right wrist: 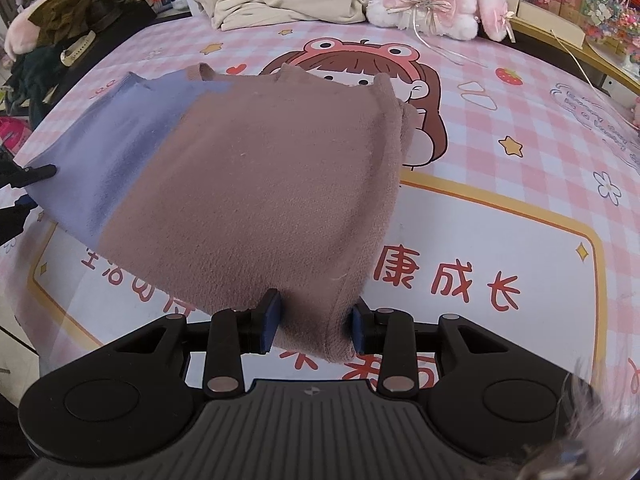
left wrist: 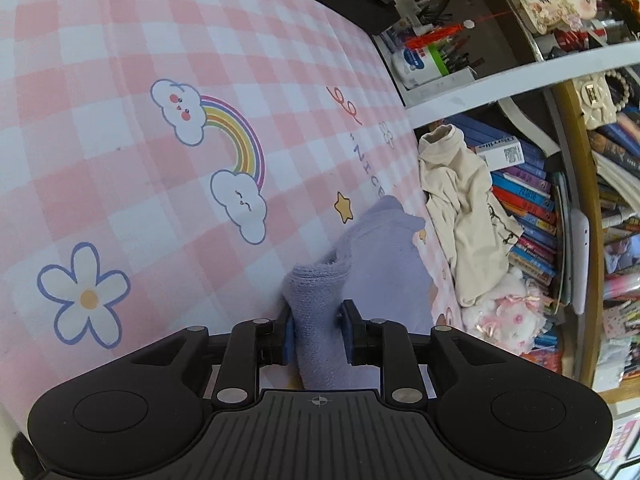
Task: Fold clothes
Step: 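Grasp the lavender side edge with the left gripper while the right gripper grasps the mauve edge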
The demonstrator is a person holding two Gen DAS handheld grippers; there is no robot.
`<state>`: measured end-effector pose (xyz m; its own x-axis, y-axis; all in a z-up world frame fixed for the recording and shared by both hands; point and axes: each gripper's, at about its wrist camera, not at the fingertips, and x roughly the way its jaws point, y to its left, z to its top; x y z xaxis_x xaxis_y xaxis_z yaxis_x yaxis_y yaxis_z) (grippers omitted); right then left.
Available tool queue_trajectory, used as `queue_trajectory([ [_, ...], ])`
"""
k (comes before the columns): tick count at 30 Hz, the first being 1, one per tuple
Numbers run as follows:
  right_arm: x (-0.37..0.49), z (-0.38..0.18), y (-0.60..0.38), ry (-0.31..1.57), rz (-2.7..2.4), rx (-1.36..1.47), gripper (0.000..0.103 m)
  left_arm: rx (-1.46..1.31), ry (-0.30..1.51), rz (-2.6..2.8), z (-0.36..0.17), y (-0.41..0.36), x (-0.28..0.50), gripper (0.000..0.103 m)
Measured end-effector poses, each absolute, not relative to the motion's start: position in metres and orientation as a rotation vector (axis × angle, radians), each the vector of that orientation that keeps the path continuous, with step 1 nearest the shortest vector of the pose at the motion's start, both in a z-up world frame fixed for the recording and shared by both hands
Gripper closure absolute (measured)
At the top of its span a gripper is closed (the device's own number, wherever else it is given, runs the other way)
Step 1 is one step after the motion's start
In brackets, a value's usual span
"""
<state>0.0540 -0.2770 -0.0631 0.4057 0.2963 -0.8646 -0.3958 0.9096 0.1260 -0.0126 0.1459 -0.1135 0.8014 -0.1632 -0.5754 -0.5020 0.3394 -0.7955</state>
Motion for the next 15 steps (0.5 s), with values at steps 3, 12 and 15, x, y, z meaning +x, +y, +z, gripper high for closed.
queue_trajectory([
  [3,0.051,-0.063,-0.276,1.063,0.426,-0.107,0.068,-1.243,0.634,0.233,-0.116,0.148,-0.014,0.080],
  [12,0.046,-0.051,-0.277,0.964,0.398,-0.139,0.060,-1.210,0.644,0.229,-0.115,0.147,-0.014,0.081],
  [15,0.049,-0.050,-0.280,0.953,0.396,-0.132,0.060,-1.211,0.644,0.234,-0.116,0.147,-0.014,0.083],
])
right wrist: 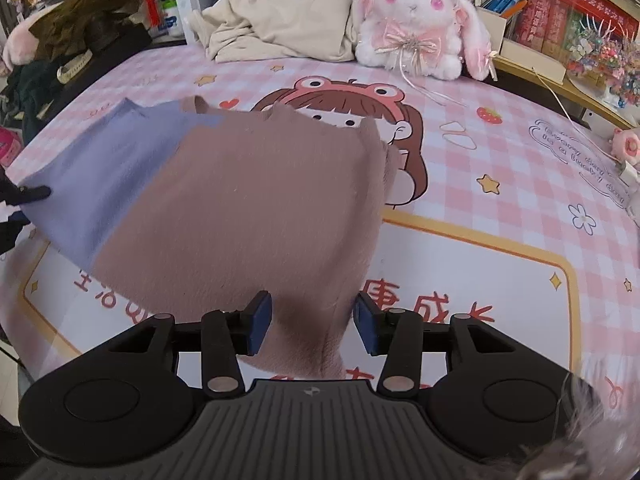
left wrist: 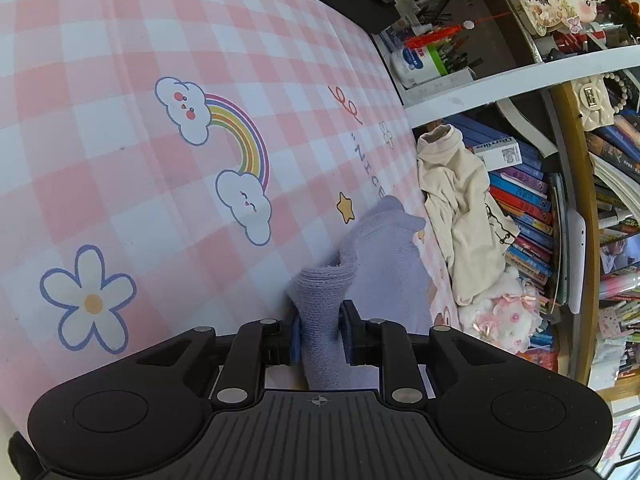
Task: Fold clothes
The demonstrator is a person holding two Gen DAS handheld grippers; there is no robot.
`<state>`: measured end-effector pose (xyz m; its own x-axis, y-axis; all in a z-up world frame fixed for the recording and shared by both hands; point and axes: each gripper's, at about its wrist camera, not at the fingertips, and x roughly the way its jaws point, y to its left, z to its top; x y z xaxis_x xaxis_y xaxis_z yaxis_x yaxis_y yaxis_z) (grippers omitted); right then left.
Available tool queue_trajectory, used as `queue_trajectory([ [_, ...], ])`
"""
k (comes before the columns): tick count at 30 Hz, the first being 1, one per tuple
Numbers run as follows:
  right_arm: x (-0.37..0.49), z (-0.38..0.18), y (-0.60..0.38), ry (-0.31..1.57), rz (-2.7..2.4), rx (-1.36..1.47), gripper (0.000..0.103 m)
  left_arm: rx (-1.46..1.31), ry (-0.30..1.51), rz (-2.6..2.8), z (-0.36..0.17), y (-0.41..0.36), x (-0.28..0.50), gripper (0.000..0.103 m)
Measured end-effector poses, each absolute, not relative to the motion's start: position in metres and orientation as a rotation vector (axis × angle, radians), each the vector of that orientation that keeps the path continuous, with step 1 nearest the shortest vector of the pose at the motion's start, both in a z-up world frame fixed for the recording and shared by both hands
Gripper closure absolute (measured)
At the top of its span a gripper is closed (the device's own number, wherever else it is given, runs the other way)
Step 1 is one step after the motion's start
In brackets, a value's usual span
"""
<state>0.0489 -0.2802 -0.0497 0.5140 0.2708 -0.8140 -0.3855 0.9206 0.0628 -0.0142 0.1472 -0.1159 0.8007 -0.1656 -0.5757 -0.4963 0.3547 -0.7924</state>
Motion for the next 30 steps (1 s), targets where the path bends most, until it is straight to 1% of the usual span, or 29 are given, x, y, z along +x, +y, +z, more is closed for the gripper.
queue_trajectory([
  [3,0.053,-0.053,-0.283,0.962,0.401,-0.129,0.062,-1.201,0.645,0.241,-0.115,0.145,-0.013,0.086],
  [5,0.056,-0.057,-0.285,0.976,0.414,-0.131,0.066,-1.189,0.648,0.248,-0.113,0.144,-0.012,0.087],
  [6,0.057,-0.059,-0.285,0.983,0.430,-0.126,0.071,-1.174,0.652,0.252,-0.111,0.142,-0.011,0.088],
  [9,0.057,-0.063,-0.286,0.993,0.465,-0.123,0.077,-1.126,0.664,0.265,-0.106,0.138,-0.008,0.091],
  [15,0.059,-0.065,-0.289,0.988,0.511,-0.126,0.078,-1.003,0.649,0.264,-0.077,0.124,-0.004,0.094],
  [19,0.061,-0.067,-0.291,0.983,0.540,-0.136,0.078,-0.879,0.603,0.199,-0.036,0.102,0.002,0.095],
  [25,0.067,-0.069,-0.298,0.988,0.581,-0.107,0.078,-0.691,0.540,0.053,0.027,0.039,0.017,0.095],
  [30,0.073,-0.071,-0.304,0.987,0.624,-0.077,0.078,-0.513,0.546,-0.111,0.059,-0.038,0.027,0.095],
])
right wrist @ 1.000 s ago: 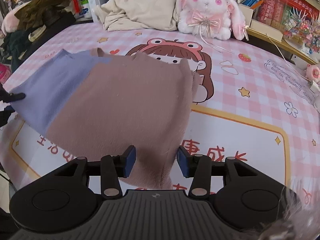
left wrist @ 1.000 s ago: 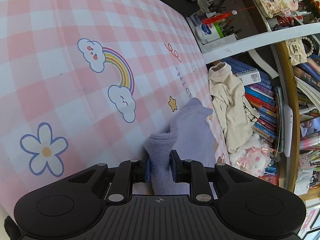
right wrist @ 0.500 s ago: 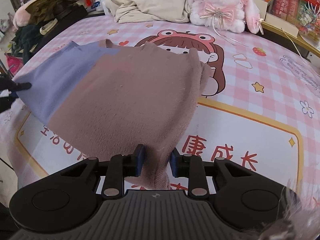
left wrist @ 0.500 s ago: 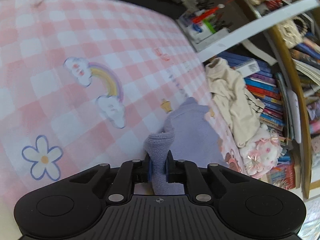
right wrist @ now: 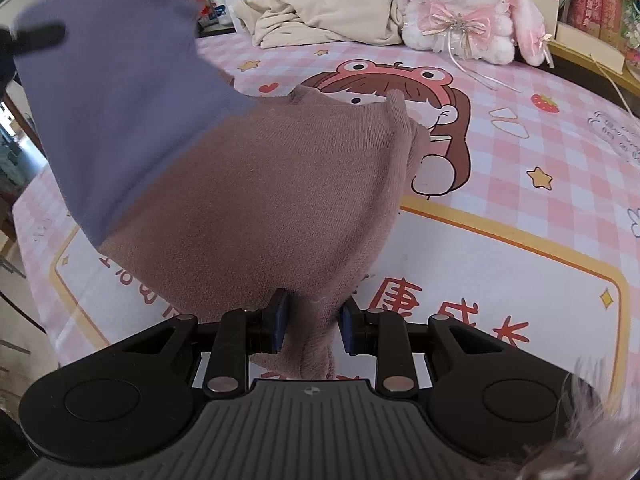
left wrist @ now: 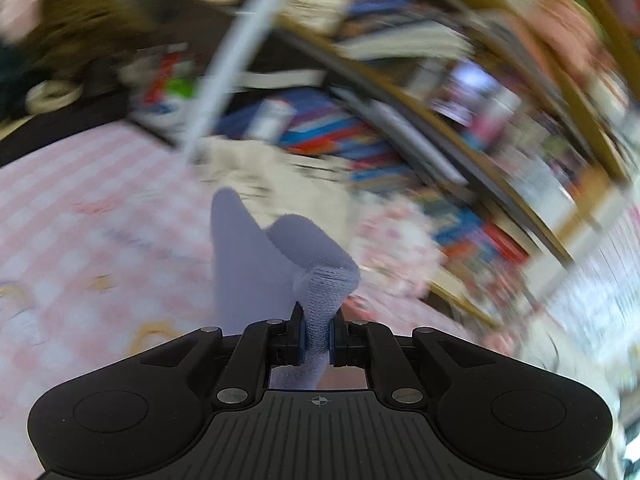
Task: Fold clothes
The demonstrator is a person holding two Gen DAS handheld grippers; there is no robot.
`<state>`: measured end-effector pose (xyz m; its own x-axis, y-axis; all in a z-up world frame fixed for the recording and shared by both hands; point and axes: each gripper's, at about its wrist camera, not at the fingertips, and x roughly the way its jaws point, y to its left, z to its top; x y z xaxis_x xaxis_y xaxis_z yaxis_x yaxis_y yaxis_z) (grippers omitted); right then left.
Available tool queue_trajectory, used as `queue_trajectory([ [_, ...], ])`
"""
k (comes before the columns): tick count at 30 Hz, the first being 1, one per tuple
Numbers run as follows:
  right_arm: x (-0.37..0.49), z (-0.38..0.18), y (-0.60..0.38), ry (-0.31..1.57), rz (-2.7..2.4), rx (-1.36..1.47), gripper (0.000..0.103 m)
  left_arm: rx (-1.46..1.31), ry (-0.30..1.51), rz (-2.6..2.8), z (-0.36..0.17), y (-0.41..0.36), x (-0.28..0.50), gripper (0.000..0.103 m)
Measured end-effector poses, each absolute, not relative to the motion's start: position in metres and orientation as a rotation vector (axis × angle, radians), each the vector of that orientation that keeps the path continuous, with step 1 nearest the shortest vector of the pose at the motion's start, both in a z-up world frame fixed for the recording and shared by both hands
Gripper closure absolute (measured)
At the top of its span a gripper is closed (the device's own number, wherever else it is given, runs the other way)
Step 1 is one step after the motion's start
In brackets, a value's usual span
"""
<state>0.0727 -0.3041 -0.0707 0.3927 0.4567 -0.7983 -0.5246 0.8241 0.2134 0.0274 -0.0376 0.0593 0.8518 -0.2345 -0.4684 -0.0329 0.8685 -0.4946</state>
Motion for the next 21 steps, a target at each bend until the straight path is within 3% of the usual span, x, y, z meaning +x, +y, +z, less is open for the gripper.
queue_trajectory([
  [4,0.076,-0.072,-0.310,0.982,0.663,-0.045,0.078,-0.384,0.636,-0.251,0.054,-0.104,0.037,0.088],
  [7,0.081,-0.074,-0.322,0.995,0.701,0.017,0.076,-0.375,0.826,-0.297,0.013,-0.135,0.055,0.077],
  [11,0.082,-0.074,-0.345,1.021,0.716,0.085,0.068,-0.468,0.969,-0.292,-0.028,-0.139,0.062,0.072],
  [16,0.086,-0.063,-0.375,1.021,0.690,0.172,0.063,-0.553,0.965,-0.288,-0.028,-0.129,0.051,0.068],
  [19,0.091,-0.050,-0.388,0.997,0.675,0.221,0.060,-0.551,0.889,-0.337,-0.003,-0.125,0.043,0.051],
  [21,0.097,-0.041,-0.392,0.993,0.691,0.278,0.055,-0.534,0.800,-0.363,0.016,-0.118,0.032,0.047],
])
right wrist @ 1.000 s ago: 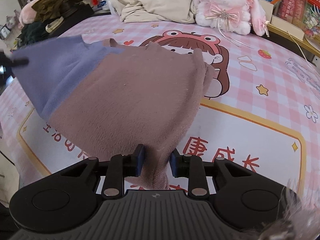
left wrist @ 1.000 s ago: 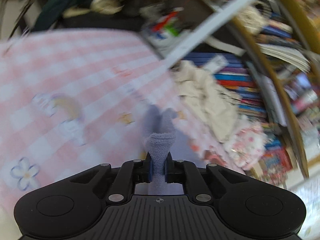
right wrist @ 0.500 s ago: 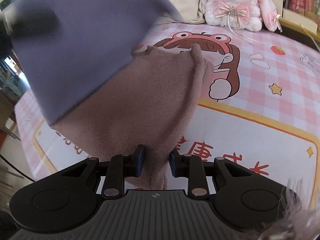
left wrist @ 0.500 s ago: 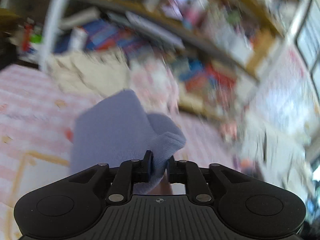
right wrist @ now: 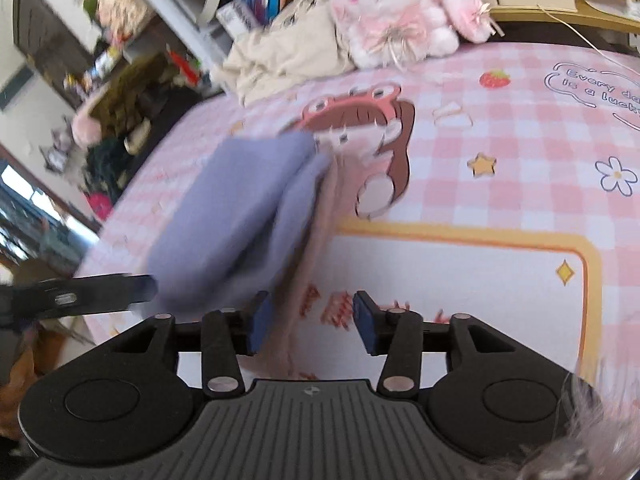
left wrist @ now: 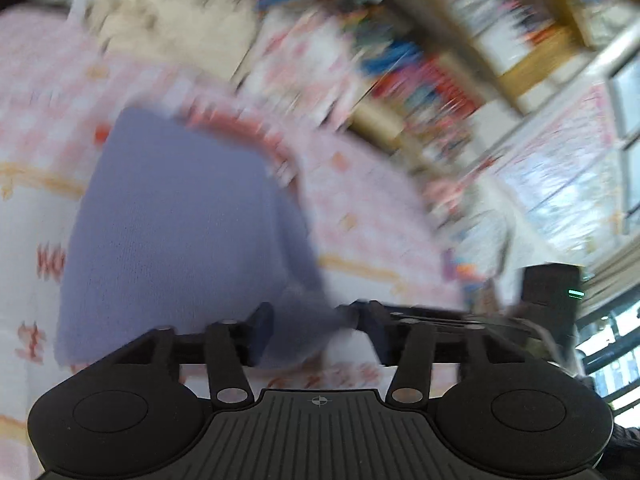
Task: Fold clothes
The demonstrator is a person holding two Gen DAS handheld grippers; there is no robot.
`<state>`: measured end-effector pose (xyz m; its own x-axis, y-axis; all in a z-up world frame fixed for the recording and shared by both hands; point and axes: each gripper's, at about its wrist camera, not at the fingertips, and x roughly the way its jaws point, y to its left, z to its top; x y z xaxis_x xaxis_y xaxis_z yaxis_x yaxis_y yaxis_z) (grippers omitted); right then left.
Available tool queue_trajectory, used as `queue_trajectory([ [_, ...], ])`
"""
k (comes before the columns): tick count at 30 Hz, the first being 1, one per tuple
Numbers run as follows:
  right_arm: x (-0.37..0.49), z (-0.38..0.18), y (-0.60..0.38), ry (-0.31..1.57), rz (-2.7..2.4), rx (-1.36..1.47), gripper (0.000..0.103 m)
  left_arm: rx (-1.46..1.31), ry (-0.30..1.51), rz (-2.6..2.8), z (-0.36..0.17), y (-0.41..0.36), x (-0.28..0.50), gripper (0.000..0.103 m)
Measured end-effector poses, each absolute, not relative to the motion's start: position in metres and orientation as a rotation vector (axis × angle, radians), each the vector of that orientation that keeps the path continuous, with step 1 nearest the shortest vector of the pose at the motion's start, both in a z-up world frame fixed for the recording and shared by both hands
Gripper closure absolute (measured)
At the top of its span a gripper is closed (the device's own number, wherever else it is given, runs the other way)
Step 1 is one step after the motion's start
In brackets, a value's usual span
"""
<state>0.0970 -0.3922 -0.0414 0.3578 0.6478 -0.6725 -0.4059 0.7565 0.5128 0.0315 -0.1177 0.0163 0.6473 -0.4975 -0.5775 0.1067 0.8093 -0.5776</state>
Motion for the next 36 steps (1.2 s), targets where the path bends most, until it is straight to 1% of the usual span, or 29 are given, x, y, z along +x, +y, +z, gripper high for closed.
queue_trajectory([
  [3,0.105,-0.030,-0.395,0.991,0.731,0.368,0.048,-0.474,0.710,-0.319,0.033,-0.102,0.020,0.046],
  [4,0.108,-0.029,-0.392,1.005,0.755,0.403,0.045,-0.432,0.710,-0.273,0.032,-0.099,0.020,0.048],
  [6,0.113,-0.031,-0.384,1.036,0.788,0.461,0.044,-0.351,0.727,-0.192,0.024,-0.093,0.021,0.051],
  [7,0.115,-0.034,-0.379,1.059,0.794,0.484,0.044,-0.314,0.745,-0.159,0.017,-0.091,0.023,0.057],
  [8,0.116,-0.037,-0.373,1.080,0.796,0.502,0.044,-0.282,0.761,-0.145,0.011,-0.089,0.024,0.066],
  [9,0.118,-0.040,-0.366,1.099,0.786,0.505,0.041,-0.252,0.777,-0.133,0.005,-0.088,0.024,0.070],
  [10,0.119,-0.044,-0.360,1.115,0.777,0.507,0.040,-0.218,0.788,-0.129,-0.001,-0.090,0.025,0.074],
  [13,0.125,-0.051,-0.343,1.143,0.757,0.519,0.041,-0.152,0.800,-0.155,-0.014,-0.097,0.027,0.079],
  [14,0.126,-0.054,-0.339,1.147,0.747,0.525,0.041,-0.134,0.803,-0.168,-0.018,-0.099,0.027,0.079],
  [15,0.127,-0.055,-0.334,1.147,0.726,0.514,0.044,-0.118,0.806,-0.177,-0.021,-0.100,0.027,0.079],
  [16,0.127,-0.054,-0.328,1.135,0.707,0.474,0.059,-0.103,0.809,-0.185,-0.023,-0.102,0.026,0.079],
  [17,0.127,-0.052,-0.323,1.122,0.687,0.435,0.071,-0.094,0.814,-0.189,-0.024,-0.103,0.024,0.079],
  [18,0.125,-0.049,-0.319,1.096,0.683,0.396,0.086,-0.094,0.822,-0.192,-0.026,-0.102,0.024,0.079],
  [20,0.108,-0.030,-0.318,0.963,0.767,0.320,0.089,-0.092,0.837,-0.196,-0.029,-0.100,0.025,0.078],
  [23,0.084,-0.008,-0.324,0.793,0.864,0.258,0.101,-0.100,0.853,-0.192,-0.033,-0.098,0.027,0.077],
  [24,0.080,-0.007,-0.326,0.774,0.855,0.237,0.101,-0.104,0.858,-0.191,-0.034,-0.098,0.029,0.077],
  [26,0.087,-0.021,-0.323,0.856,0.706,0.165,0.101,-0.097,0.857,-0.197,-0.035,-0.099,0.030,0.076],
  [28,0.100,-0.045,-0.324,0.971,0.570,0.145,0.100,-0.084,0.860,-0.206,-0.035,-0.100,0.031,0.073],
  [30,0.100,-0.050,-0.335,0.994,0.534,0.226,0.100,-0.070,0.865,-0.221,-0.034,-0.101,0.031,0.072],
  [32,0.098,-0.046,-0.343,0.986,0.522,0.277,0.091,-0.073,0.851,-0.216,-0.025,-0.099,0.029,0.072],
  [33,0.096,-0.040,-0.345,0.972,0.522,0.291,0.078,-0.080,0.806,-0.213,-0.018,-0.095,0.025,0.072],
  [34,0.093,-0.033,-0.344,0.956,0.525,0.297,0.062,-0.089,0.755,-0.211,-0.009,-0.092,0.020,0.068],
  [35,0.092,-0.027,-0.343,0.946,0.543,0.312,0.057,-0.096,0.716,-0.203,-0.002,-0.087,0.017,0.057],
  [36,0.092,-0.020,-0.342,0.938,0.566,0.328,0.052,-0.104,0.679,-0.195,0.004,-0.082,0.014,0.051],
])
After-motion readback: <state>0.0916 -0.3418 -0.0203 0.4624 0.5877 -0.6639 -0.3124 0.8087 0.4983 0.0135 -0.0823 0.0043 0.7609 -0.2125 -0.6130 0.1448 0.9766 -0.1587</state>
